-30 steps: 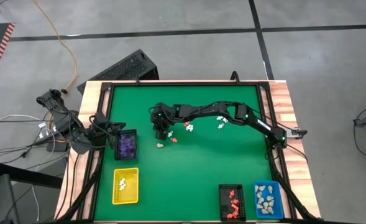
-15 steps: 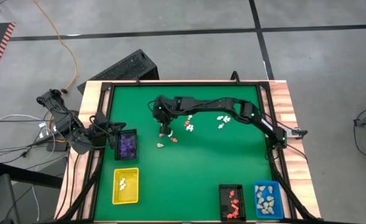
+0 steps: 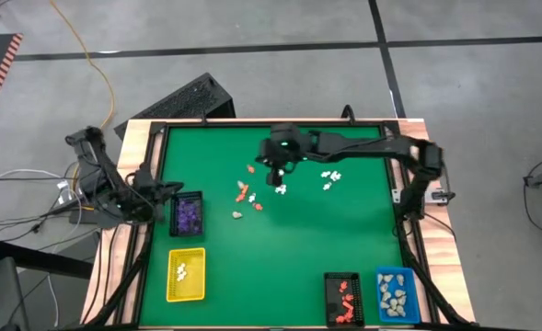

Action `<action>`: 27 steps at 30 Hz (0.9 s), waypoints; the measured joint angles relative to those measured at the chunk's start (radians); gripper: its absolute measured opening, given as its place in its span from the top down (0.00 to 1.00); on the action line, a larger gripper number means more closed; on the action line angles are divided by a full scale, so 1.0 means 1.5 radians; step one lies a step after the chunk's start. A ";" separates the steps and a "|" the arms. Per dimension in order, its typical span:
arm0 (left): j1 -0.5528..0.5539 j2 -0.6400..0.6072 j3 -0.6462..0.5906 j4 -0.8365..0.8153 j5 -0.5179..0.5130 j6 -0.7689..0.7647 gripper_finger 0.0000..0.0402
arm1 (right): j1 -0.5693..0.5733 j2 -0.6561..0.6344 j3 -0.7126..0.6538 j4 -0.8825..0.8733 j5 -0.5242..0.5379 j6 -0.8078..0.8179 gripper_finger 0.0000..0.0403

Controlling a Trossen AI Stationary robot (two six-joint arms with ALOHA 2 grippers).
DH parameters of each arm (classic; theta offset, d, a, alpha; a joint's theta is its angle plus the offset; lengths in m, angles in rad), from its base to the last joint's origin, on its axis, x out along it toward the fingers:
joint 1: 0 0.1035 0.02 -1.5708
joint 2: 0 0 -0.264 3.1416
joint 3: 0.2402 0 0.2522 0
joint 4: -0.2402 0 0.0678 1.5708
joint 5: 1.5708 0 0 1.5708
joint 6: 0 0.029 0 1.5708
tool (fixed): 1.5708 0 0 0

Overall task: Sort Halloween decoration
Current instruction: Put the white skull toy into the blue basket

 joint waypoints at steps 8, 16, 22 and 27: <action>-0.099 -0.114 0.000 0.174 0.134 0.192 1.00 | 0.012 -0.015 -0.144 0.201 -0.037 0.012 0.85; -0.087 -0.220 -0.034 0.396 0.402 0.424 1.00 | 0.014 0.065 -0.145 0.295 -0.037 0.015 0.64; -0.069 -0.254 -0.113 0.573 0.490 0.625 1.00 | 0.014 0.134 -0.136 0.387 -0.034 0.055 0.42; -0.032 -0.254 -0.155 0.625 0.502 0.708 1.00 | 0.018 0.180 -0.096 0.398 0.002 0.073 0.37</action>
